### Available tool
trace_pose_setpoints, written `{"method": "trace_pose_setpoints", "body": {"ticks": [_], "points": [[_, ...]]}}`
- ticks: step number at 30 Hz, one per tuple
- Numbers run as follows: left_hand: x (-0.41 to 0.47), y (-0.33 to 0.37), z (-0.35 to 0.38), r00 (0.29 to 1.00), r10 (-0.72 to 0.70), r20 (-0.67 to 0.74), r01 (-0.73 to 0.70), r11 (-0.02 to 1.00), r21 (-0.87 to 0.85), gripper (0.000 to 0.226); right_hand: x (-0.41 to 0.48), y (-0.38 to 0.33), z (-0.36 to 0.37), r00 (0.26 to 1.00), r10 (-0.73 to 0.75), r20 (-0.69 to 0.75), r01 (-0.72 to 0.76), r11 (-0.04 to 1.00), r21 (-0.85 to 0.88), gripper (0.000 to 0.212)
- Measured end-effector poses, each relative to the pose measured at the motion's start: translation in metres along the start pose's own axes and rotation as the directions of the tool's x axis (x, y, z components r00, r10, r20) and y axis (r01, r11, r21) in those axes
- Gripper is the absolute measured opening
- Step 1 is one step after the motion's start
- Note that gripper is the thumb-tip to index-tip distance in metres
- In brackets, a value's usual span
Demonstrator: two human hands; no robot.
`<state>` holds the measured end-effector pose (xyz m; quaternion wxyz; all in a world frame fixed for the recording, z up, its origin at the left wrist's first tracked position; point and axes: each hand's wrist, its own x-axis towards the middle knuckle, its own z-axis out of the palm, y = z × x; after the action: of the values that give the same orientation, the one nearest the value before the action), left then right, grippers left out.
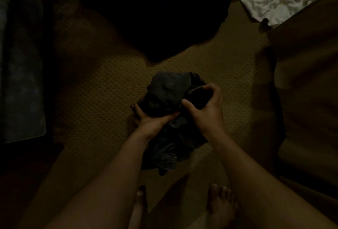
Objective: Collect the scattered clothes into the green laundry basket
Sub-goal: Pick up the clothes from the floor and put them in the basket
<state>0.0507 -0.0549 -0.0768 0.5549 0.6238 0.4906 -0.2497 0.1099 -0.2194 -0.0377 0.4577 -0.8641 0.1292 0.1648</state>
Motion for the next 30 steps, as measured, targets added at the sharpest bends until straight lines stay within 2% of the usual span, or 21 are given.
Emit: {"method": "trace_pose_setpoints", "body": {"ticks": [2,3,5,7,9,11,12,14,17,21,23,27,30], "points": [[0.003,-0.003,0.0,1.0,0.025,-0.017,-0.025,1.0,-0.009,0.16,-0.005,0.01,0.007,0.971,0.235,0.05,-0.24,0.945,0.22,0.099],[0.002,-0.005,0.0,0.999,0.05,-0.017,-0.05,0.998,-0.028,0.158,-0.009,0.015,0.011,0.95,0.293,0.112,-0.313,0.9,0.304,0.107],[0.0,-0.008,0.0,0.995,0.095,-0.006,-0.095,0.988,-0.121,0.15,-0.013,0.024,0.014,0.946,0.271,0.179,-0.319,0.88,0.351,0.112],[-0.01,-0.01,-0.003,0.993,0.108,0.053,-0.096,0.977,-0.19,0.127,-0.015,0.025,0.009,0.952,0.226,0.209,-0.285,0.901,0.326,0.105],[-0.026,-0.012,-0.004,0.989,0.06,0.133,-0.027,0.972,-0.235,0.1,-0.02,0.021,0.0,0.946,0.222,0.236,-0.289,0.906,0.31,0.096],[-0.049,-0.015,-0.004,0.984,0.007,0.177,0.04,0.963,-0.265,0.076,-0.028,0.013,-0.013,0.932,0.247,0.265,-0.325,0.893,0.311,0.1],[-0.062,-0.016,-0.003,0.984,-0.009,0.18,0.057,0.963,-0.264,0.075,-0.036,0.008,-0.022,0.922,0.27,0.278,-0.352,0.883,0.31,0.104],[-0.089,-0.013,-0.003,0.983,-0.016,0.183,0.062,0.966,-0.249,0.097,-0.052,-0.005,-0.045,0.908,0.293,0.3,-0.388,0.858,0.336,0.104],[-0.139,0.013,-0.012,0.986,0.107,0.131,-0.083,0.98,-0.18,0.11,-0.076,-0.03,-0.091,0.889,0.296,0.349,-0.424,0.819,0.387,0.088],[-0.221,0.073,-0.032,0.96,0.241,0.141,-0.234,0.97,-0.066,0.124,-0.097,-0.091,-0.159,0.885,0.286,0.367,-0.439,0.776,0.453,0.088],[-0.263,0.109,-0.042,0.96,0.254,0.119,-0.248,0.967,-0.064,0.126,-0.105,-0.132,-0.191,0.892,0.247,0.378,-0.415,0.778,0.472,0.089],[-0.359,0.191,-0.067,0.956,0.287,0.057,-0.281,0.955,-0.096,0.132,-0.127,-0.231,-0.258,0.916,0.078,0.393,-0.287,0.812,0.508,0.084],[-0.435,0.248,-0.089,0.917,0.397,0.046,-0.391,0.914,-0.106,0.122,-0.146,-0.304,-0.306,0.906,-0.014,0.422,-0.227,0.826,0.515,0.078]]}}
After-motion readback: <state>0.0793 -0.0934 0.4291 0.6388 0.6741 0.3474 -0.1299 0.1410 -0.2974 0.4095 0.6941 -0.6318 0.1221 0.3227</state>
